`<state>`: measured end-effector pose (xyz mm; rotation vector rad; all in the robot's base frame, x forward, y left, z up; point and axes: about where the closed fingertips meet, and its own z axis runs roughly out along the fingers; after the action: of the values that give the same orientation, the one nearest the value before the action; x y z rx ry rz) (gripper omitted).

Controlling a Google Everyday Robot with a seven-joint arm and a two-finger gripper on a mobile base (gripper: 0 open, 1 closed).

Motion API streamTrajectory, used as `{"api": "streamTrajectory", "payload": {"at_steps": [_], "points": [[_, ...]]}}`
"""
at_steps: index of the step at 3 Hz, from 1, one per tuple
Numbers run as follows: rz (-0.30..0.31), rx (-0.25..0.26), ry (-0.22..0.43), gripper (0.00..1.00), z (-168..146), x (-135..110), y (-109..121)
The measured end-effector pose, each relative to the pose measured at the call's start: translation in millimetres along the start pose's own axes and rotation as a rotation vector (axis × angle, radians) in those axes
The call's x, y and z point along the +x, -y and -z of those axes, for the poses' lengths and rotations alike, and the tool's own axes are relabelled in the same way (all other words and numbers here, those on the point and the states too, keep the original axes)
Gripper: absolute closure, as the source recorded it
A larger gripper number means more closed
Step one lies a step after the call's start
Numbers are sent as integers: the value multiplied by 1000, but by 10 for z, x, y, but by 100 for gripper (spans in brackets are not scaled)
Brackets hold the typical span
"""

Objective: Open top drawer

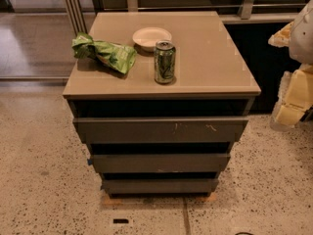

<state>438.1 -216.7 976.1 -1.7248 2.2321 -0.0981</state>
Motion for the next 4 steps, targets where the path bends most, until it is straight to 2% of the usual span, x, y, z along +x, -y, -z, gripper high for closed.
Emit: {"api": "streamTrajectory", "payload": {"at_steps": [1, 2, 3, 4], "points": [[0, 0, 0, 0, -1, 0, 0], [6, 6, 23, 0, -177, -19, 30], [10, -11, 58, 0, -511, -67, 18], [25, -49, 73, 0, -921, -156, -31]]}}
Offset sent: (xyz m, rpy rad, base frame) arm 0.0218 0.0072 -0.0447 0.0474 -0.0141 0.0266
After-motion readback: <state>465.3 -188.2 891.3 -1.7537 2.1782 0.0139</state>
